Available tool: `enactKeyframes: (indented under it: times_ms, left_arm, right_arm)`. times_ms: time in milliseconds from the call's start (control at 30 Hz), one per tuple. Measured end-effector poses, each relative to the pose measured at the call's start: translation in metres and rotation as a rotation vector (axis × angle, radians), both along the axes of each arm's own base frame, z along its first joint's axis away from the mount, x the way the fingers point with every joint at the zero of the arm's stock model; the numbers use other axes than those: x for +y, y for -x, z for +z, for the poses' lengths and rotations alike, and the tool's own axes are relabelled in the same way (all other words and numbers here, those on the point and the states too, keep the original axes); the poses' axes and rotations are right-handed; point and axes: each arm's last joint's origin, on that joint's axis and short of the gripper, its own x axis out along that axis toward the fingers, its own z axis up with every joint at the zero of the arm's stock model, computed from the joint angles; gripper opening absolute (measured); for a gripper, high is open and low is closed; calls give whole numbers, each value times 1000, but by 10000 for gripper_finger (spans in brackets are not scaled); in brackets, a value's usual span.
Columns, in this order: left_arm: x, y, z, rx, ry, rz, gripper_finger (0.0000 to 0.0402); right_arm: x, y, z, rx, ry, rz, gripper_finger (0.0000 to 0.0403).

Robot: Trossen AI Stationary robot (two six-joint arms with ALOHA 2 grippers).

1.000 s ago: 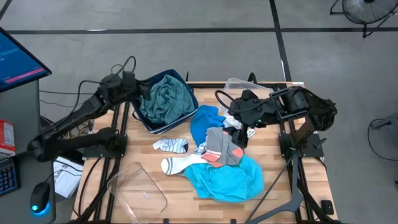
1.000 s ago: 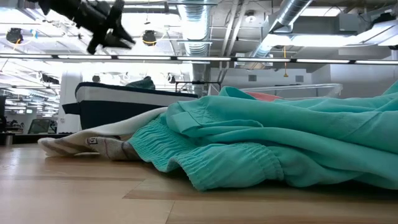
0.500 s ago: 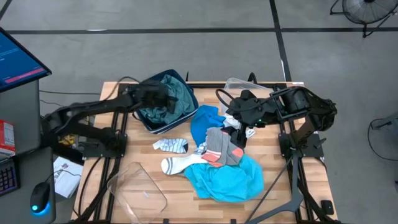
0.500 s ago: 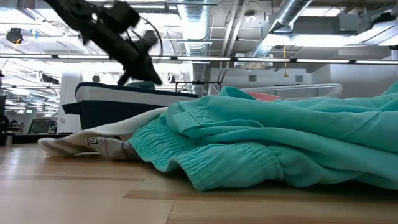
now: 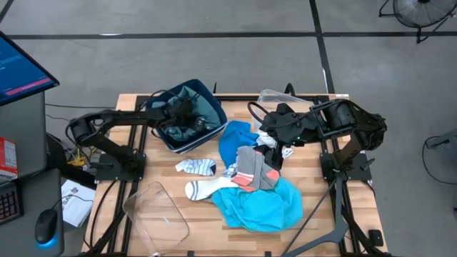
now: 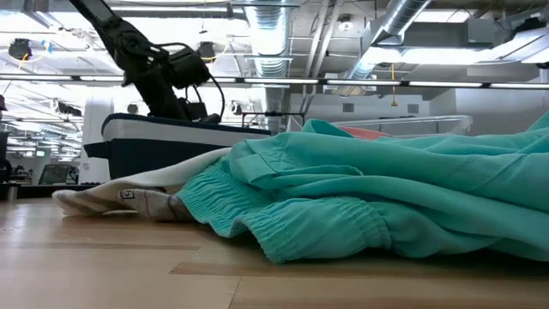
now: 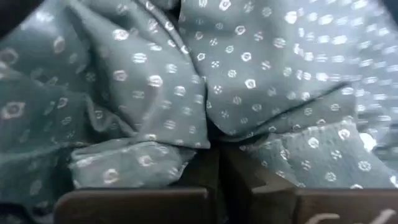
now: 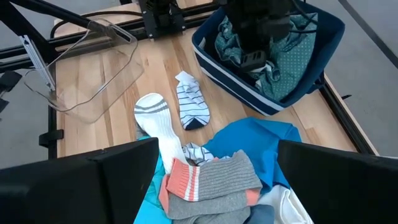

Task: Pick & Place Cloths
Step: Put the blue shirt into the blue bin, then put the top gray sock into the transparent bin

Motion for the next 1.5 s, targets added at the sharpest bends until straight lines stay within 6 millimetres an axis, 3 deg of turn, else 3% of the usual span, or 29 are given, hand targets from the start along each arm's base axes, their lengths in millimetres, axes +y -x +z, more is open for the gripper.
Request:
enactKeyframes:
  times_ms: [233, 467, 633, 800, 933, 1133, 1200, 1333, 1500]
  left_arm:
    - [-19, 15, 62, -211, -143, -162, 60]
    - [-58, 52, 126, -467, -326, -252, 158]
    - [-90, 84, 161, -777, -296, -324, 210]
    - [-114, 119, 186, -1011, -338, -398, 217]
    - [-128, 141, 199, -1158, -383, -453, 209]
    - [-137, 149, 206, -1252, -378, -536, 197]
    - [-138, 149, 206, -1263, -370, -553, 195]
    - [-140, 147, 206, -1270, -347, -577, 192]
    - [-141, 141, 205, -1258, -319, -601, 191]
  right_arm:
    - [0, 1, -1, 14, 4, -1, 321]
    - [-2, 7, -8, 105, 39, -12, 321]
    - [3, 1, -30, 193, 58, -25, 321]
    - [6, -1, -71, 299, 24, -128, 321]
    - [-1, -17, -127, 340, -36, -297, 321]
    - [-26, -37, -215, 349, -231, -461, 321]
    - [-34, -39, -235, 315, -301, -513, 321]
    - [-42, -42, -258, 226, -384, -598, 321]
    - [-44, -45, -265, 165, -337, -629, 321]
